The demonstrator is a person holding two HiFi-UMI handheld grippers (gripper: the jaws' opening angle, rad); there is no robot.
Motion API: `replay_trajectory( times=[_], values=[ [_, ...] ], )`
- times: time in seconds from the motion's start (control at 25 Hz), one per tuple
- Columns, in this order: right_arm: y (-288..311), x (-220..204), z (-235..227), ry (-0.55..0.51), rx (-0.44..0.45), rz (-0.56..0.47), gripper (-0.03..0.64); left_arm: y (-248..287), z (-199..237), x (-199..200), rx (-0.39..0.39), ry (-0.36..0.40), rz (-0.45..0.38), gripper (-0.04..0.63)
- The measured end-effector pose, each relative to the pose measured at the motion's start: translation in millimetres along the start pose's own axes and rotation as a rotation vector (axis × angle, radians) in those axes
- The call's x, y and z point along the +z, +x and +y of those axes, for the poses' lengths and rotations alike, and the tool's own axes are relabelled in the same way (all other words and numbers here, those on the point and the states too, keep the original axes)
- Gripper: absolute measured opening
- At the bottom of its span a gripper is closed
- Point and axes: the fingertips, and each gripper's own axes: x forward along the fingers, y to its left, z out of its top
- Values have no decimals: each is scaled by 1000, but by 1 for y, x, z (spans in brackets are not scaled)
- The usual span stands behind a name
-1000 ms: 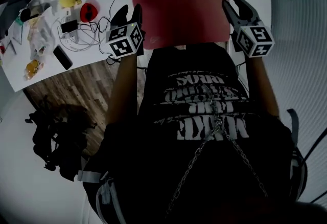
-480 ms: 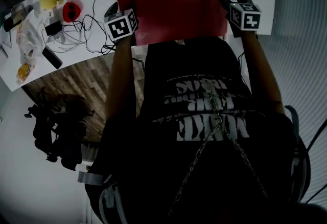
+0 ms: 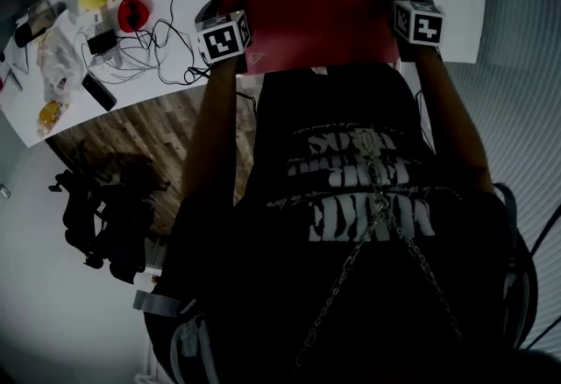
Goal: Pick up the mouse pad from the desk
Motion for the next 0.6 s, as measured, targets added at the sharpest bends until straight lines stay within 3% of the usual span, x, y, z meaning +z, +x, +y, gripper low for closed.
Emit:
replay_trajectory(
  times=[0.08, 0.28, 0.36, 0.6],
  values=[
    [0, 2, 5, 0, 6, 6, 202, 0, -4, 2, -4, 30, 5, 224],
    [-7, -2, 22, 40, 55, 39, 76, -2, -11, 3, -51, 33, 24, 178],
    [-14, -1, 27, 40, 72, 37, 69, -4, -19, 1, -108, -1, 33, 87],
    [-52, 15, 48, 37, 175, -35, 69, -34, -36, 13, -206, 1, 4, 58]
  ],
)
